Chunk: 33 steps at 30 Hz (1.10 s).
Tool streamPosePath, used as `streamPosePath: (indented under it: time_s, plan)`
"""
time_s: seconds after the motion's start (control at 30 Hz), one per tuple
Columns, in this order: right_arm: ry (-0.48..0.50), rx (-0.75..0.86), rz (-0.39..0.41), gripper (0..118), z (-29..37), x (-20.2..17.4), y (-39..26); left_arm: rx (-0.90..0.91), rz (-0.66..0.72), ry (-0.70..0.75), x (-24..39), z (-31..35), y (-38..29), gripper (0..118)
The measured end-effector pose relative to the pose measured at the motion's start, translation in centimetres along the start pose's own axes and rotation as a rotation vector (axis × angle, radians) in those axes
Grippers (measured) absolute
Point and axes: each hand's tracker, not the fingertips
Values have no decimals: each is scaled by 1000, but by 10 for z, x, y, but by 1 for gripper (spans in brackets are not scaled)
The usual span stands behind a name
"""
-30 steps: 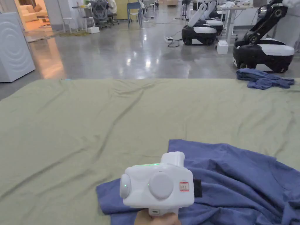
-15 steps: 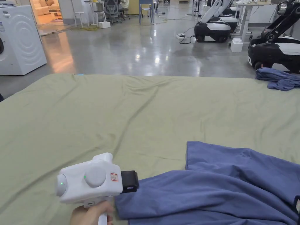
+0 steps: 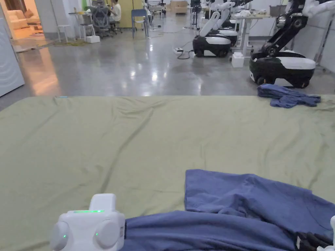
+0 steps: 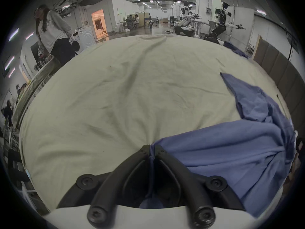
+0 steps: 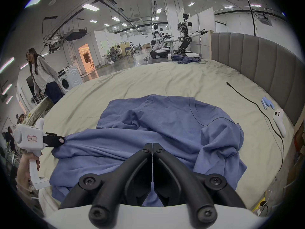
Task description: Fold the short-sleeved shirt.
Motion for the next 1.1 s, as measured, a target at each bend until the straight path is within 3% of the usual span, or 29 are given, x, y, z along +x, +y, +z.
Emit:
streamPosePath:
  time_s: [0.1, 0.17, 0.23, 0.27, 0.33, 0.37, 0.4, 0.57, 0.63, 0.7, 0.73, 0.77, 0.83, 0.87, 0.9, 0.93, 1.1]
  plan:
    - [113, -21, -56, 3, -6, 15, 23, 37, 41, -55, -10, 19, 4, 3]
    - [165, -9, -5, 3, -15, 20, 47, 80, 64, -114, -17, 36, 8, 3]
    - [149, 4, 81, 4, -32, 18, 74, 122, 107, -180, -23, 52, 9, 3]
    - [169, 3, 129, 12, -45, 17, 89, 136, 110, -188, -25, 59, 9, 3]
    - [244, -62, 220, 84, -79, 15, 118, 154, 105, -203, -27, 69, 7, 3]
    - [256, -94, 239, 109, -102, 12, 130, 154, 103, -204, -28, 73, 5, 3]
    - [261, -124, 265, 115, -125, 11, 141, 159, 101, -216, -28, 75, 3, 3]
    - [157, -322, 331, 107, -239, 15, 169, 194, 191, -271, -36, 83, -10, 3]
    - [117, -416, 368, 80, -274, 16, 162, 186, 182, -276, -37, 81, -10, 3]
    - [54, -505, 392, 75, -303, 18, 146, 178, 185, -278, -36, 78, -12, 3]
    - [65, -529, 362, 75, -308, 22, 140, 174, 182, -281, -36, 77, -12, 3]
    - [114, -439, 315, 75, -298, 24, 141, 166, 182, -282, -36, 77, -12, 3]
    - [101, -447, 302, 69, -289, 24, 145, 171, 182, -280, -34, 77, -14, 3]
    - [107, -436, 319, 54, -285, 22, 146, 168, 184, -283, -34, 77, -13, 3]
    - [96, -422, 322, 27, -274, 20, 147, 182, 189, -290, -34, 78, -13, 3]
    - [86, -422, 290, 14, -272, 20, 147, 196, 197, -289, -34, 81, -13, 3]
    - [114, -386, 87, 7, -255, 30, 155, 214, 180, -278, -35, 91, -7, 3]
